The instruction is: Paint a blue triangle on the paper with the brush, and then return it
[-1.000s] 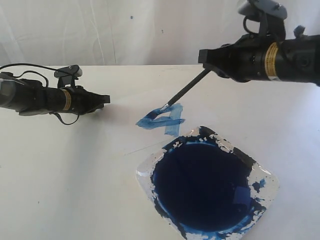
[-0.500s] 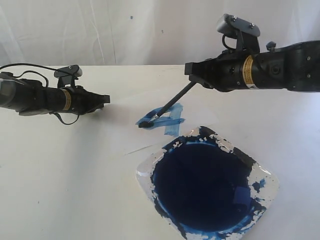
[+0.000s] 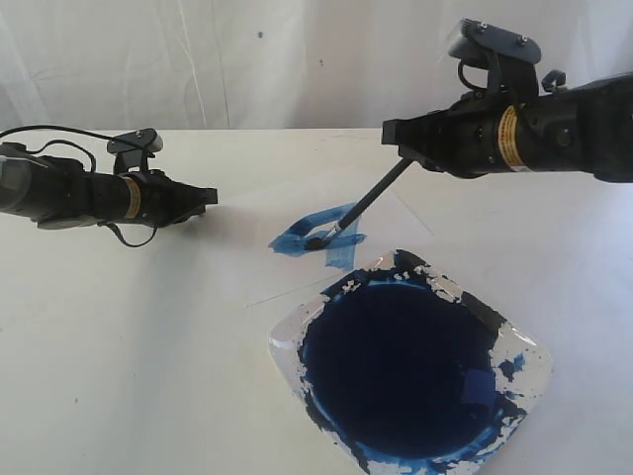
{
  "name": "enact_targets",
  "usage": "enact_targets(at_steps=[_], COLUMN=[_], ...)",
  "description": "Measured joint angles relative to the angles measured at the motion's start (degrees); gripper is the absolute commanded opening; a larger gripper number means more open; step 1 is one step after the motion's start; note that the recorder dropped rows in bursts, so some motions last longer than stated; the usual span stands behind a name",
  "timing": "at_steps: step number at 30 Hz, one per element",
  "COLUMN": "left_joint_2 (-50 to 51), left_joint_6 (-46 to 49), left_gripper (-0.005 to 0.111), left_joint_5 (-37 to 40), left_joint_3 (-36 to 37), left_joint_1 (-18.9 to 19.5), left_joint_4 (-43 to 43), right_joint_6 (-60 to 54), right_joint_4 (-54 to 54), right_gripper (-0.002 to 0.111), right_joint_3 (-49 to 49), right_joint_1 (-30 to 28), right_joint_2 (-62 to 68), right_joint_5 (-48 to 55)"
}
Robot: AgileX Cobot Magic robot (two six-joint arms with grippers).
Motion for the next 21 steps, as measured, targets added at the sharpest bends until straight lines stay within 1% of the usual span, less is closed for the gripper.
enact_targets(at_steps=[7,21], left_joint_2=[0.00,0.00], left_joint_6=[0.00,0.00], left_gripper=[0.000,0.000], left_joint_5=[0.10,0.10], left_joint_3=[0.00,0.00], left_joint_1=[0.00,0.00], left_joint_4=[0.00,0.00], right_joint_6=[0.00,0.00], right_joint_4=[0.30,0.33], right_gripper=[0.000,0.000], right_joint_3=[0.62,0.62], right_joint_1=[0.11,0.11], right_joint_2=[-0.48,-0.48], right_joint_5=[1.90,2.52])
